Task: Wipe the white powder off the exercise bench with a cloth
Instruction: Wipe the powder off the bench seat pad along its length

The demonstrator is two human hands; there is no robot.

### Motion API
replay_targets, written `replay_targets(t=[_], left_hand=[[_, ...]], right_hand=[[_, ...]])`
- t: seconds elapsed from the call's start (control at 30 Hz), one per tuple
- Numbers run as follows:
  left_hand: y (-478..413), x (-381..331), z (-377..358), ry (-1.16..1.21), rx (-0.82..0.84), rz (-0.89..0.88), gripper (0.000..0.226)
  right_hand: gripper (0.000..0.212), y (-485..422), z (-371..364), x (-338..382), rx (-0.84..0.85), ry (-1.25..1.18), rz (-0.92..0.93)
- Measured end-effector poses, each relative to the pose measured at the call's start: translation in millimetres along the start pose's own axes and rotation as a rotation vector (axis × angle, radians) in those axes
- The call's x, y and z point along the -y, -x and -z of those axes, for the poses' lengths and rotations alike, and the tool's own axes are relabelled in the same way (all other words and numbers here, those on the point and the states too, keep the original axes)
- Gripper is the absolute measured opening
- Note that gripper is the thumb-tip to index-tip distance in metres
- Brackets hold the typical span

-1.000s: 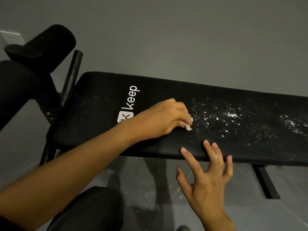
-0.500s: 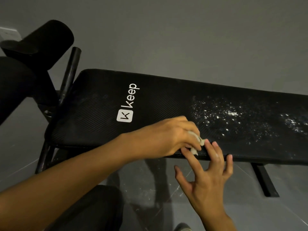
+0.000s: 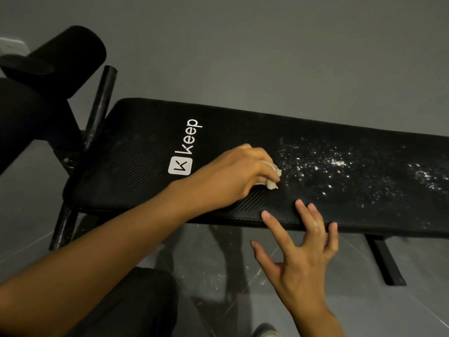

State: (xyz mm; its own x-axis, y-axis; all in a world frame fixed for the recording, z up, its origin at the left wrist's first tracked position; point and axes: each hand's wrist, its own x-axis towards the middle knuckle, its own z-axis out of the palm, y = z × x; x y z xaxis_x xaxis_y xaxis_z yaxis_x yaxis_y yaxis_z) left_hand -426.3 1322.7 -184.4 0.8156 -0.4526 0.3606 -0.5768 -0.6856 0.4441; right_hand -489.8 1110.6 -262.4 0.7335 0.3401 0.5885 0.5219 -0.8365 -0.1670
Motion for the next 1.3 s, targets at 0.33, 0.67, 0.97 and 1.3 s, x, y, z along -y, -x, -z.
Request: replay_targets(t=[0.33, 0.67, 0.97, 1.3], left_hand=[[-19.9, 5.5, 0.3, -0.090, 0.007, -0.014, 0.024], [-43.7, 13.0, 0.5, -0.089, 0.009, 0.043, 0.023], [-60.8, 21.9, 4.9, -0.076, 0.086, 0.036, 0.023], [-85.2, 35.0, 12.0, 0.040, 0.223, 0.094, 0.018]], right_hand=[[0.056, 0.6, 0.6, 1.1, -0.005, 0.007, -0.002], [0.058, 1.3, 3.1, 0.5, 0.004, 0.001, 0.003], [0.056, 1.2, 2.8, -2.6, -0.008, -0.017, 0.015], [0.058, 2.6, 5.1, -3.5, 0.015, -0.033, 0.006]])
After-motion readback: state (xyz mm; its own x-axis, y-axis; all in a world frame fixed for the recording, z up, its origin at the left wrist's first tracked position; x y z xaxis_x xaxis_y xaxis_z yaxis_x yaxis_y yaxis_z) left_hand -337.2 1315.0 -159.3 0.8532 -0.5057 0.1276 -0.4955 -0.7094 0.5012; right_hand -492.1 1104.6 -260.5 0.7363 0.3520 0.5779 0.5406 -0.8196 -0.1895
